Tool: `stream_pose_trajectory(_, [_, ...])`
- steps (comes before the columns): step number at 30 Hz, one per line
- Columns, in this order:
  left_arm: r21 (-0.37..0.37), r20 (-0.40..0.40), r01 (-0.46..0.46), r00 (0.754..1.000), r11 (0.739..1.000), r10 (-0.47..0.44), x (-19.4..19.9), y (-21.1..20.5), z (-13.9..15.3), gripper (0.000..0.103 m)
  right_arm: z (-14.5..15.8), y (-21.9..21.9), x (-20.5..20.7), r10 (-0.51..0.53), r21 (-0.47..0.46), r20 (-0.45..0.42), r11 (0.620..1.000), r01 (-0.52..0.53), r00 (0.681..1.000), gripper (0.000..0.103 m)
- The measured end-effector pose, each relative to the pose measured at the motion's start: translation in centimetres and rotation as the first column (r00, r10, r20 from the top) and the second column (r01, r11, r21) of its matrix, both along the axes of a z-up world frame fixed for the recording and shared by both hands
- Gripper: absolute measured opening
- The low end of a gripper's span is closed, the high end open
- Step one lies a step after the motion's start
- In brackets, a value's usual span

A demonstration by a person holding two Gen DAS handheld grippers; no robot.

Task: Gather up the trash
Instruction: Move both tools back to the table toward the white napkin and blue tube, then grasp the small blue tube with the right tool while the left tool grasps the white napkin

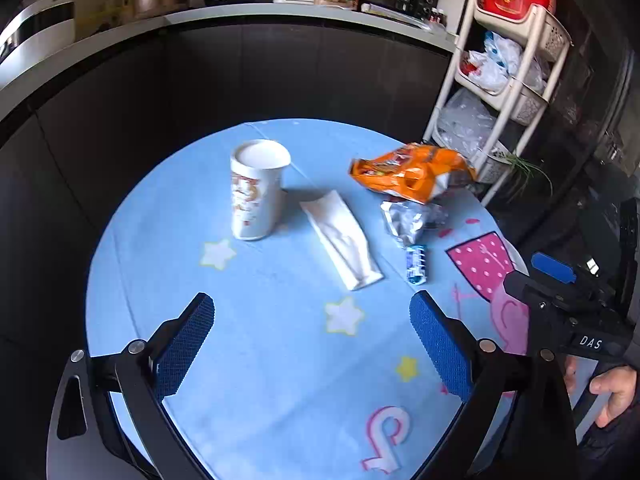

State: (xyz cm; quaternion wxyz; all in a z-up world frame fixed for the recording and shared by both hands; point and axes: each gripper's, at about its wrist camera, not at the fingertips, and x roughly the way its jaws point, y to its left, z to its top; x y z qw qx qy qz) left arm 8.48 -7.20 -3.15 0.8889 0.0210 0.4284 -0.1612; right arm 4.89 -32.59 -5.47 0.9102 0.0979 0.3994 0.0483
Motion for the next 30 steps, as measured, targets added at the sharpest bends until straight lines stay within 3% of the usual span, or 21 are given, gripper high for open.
stream_pose_trajectory(5, [-0.022, -0.026, -0.026, 0.999, 0.999, 0.025, 0.6, 2.6, -1.2, 0.094, -0.9, 3.2, 2.7, 0.046, -0.022, -0.057, 0.999, -0.048, 0.997, 0.085])
stream_pose_trajectory(10, [-0.037, -0.030, 0.003, 1.000, 0.999, -0.004, 0.7, 3.7, -1.9, 0.090, -3.1, 5.4, 4.8, 0.058, -0.038, -0.130, 0.997, -0.064, 0.990, 0.058])
stream_pose_trajectory(13, [-0.037, -0.034, 0.018, 0.999, 0.999, -0.020, 0.8, 4.0, -2.2, 0.088, -4.4, 6.2, 5.9, 0.039, -0.047, -0.158, 0.998, -0.047, 0.987, 0.050])
stream_pose_trajectory(18, [-0.076, -0.077, 0.026, 0.996, 0.997, -0.032, 1.6, 4.1, -3.1, 0.083, -5.3, 6.7, 7.1, 0.010, -0.066, -0.165, 0.998, -0.022, 0.986, 0.044])
stream_pose_trajectory(20, [-0.088, -0.092, 0.031, 0.995, 0.996, -0.039, 1.8, 3.7, -3.4, 0.082, -5.7, 6.8, 7.6, -0.002, -0.085, -0.170, 0.996, -0.013, 0.985, 0.020])
stream_pose_trajectory(22, [-0.101, -0.112, 0.045, 0.992, 0.994, -0.056, 2.3, 3.0, -3.8, 0.077, -5.6, 6.4, 7.5, -0.007, -0.080, -0.163, 0.997, -0.006, 0.987, 0.009])
stream_pose_trajectory(30, [-0.103, -0.157, 0.058, 0.985, 0.993, -0.074, 5.2, -2.4, -5.3, 0.071, -4.4, 4.2, 5.4, -0.005, -0.066, -0.116, 0.998, -0.002, 0.993, 0.009])
